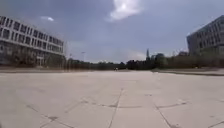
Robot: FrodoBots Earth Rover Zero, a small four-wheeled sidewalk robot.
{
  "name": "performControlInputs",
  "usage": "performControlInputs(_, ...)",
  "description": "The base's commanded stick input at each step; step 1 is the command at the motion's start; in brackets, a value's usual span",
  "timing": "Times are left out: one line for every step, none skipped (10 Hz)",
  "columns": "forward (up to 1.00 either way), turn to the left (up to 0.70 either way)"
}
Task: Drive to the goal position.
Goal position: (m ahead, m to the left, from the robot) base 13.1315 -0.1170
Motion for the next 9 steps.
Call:
performControlInputs(0.70,0.00)
performControlInputs(0.70,0.00)
performControlInputs(0.70,0.00)
performControlInputs(0.70,0.00)
performControlInputs(0.70,0.00)
performControlInputs(0.70,0.00)
performControlInputs(0.70,0.00)
performControlInputs(0.70,0.00)
performControlInputs(0.70,0.00)
